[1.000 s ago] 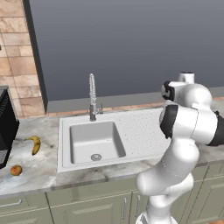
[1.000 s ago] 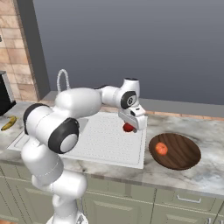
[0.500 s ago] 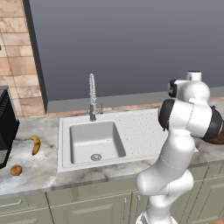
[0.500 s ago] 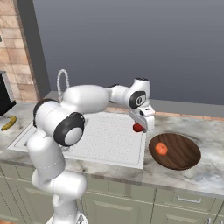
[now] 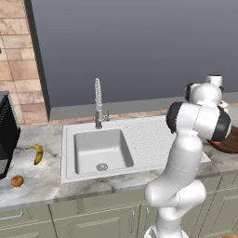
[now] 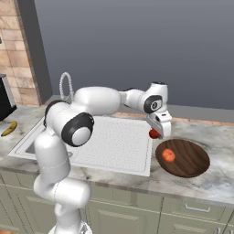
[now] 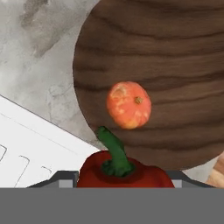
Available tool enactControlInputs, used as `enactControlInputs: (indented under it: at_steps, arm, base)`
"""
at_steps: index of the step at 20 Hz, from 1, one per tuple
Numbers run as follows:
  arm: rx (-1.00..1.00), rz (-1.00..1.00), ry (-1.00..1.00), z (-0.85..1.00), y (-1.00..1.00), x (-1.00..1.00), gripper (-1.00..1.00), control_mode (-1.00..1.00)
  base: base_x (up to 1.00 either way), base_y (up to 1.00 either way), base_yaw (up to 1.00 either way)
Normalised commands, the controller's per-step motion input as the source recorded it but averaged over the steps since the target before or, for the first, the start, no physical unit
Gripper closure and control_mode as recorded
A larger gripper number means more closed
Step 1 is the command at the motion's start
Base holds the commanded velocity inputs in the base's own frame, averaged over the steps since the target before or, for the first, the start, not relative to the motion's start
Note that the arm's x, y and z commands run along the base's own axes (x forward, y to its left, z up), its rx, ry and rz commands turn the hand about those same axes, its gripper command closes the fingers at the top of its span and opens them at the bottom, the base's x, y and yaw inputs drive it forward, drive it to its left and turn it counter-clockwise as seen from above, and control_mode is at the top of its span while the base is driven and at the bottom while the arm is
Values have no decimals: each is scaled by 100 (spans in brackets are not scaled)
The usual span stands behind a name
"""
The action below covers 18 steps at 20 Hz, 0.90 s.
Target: There is a mixed pile of frozen fruits and vegetables on the counter. Locate all the frozen vegetables and place the items in a bowl on the counter. Take all the frozen fruits and defrost them in a running sink.
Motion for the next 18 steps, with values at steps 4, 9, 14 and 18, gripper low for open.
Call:
enactControlInputs:
  at_steps: [4, 9, 14, 18]
  arm:
    - [-1, -9, 0, 0, -39, 0, 100, -100]
    - [0, -8, 0, 0, -32, 0, 100, -100]
    - [0, -7, 0, -1, -24, 0, 100, -100]
    - [0, -7, 0, -5, -22, 0, 100, -100]
  base:
    - [0, 0, 0]
    - [0, 0, 0]
    - [0, 0, 0]
    - [0, 0, 0]
